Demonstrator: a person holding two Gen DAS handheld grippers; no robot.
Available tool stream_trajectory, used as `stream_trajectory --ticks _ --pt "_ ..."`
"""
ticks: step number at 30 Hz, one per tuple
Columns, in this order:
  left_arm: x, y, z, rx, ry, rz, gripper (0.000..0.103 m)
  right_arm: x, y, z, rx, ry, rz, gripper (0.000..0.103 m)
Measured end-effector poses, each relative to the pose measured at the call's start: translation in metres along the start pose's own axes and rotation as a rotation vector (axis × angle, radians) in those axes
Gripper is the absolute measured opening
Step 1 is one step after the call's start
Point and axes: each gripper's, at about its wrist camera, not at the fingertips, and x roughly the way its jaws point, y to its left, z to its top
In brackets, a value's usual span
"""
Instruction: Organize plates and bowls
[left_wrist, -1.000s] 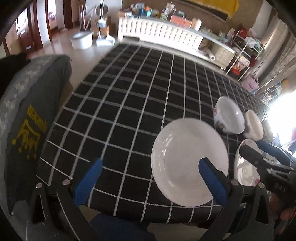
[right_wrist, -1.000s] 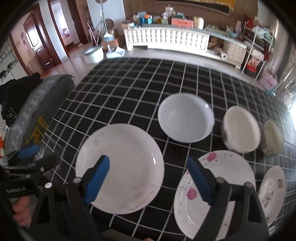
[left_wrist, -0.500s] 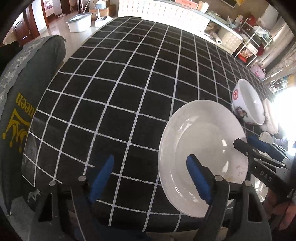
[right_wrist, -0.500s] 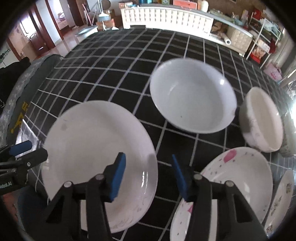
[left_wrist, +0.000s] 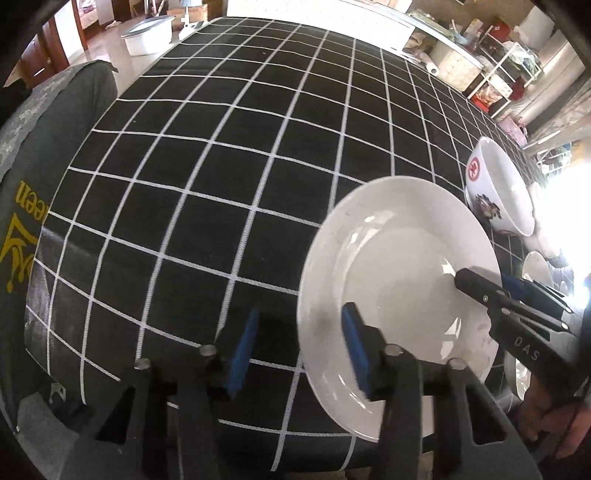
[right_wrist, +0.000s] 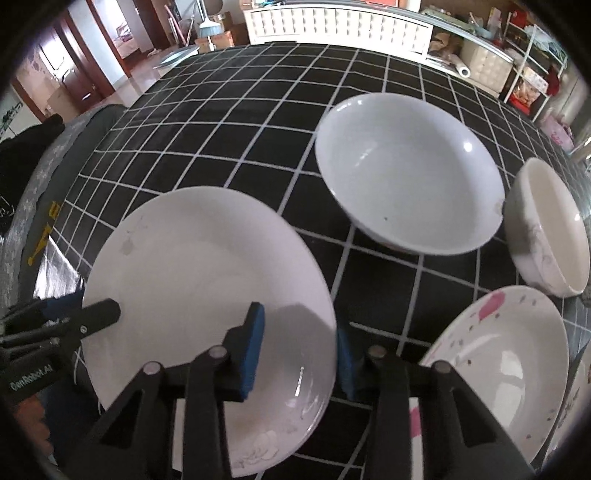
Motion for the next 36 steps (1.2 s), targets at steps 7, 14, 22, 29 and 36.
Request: stream_trajectory --ticks 7,14,22,29,36 --pt "-0.005 -0.016 -0.003 0.033 -0.018 -0.009 0.032 -0.001 0.004 0.000 0.010 0.002 -0.002 0.038" --pt "-0.005 -0.020 -0.005 0.021 -0.013 -0.013 0.032 -0.004 0.009 0.000 0.028 -0.005 -0.011 0.038" --pt "-0.013 -0.020 -0.014 0.047 -0.026 -0.013 0.032 -0.001 0.006 -0.006 0.060 0.026 -0.034 0.038" --pt "-0.007 -0.021 -0.016 0.067 -0.016 -0.025 0.032 0.002 0.005 -0.011 0.079 0.042 -0.041 0.038" --pt "-0.046 -0.016 -0.017 0.062 -0.101 -0.004 0.032 -0.046 0.004 -0.009 0.054 -0.075 -0.054 0.038"
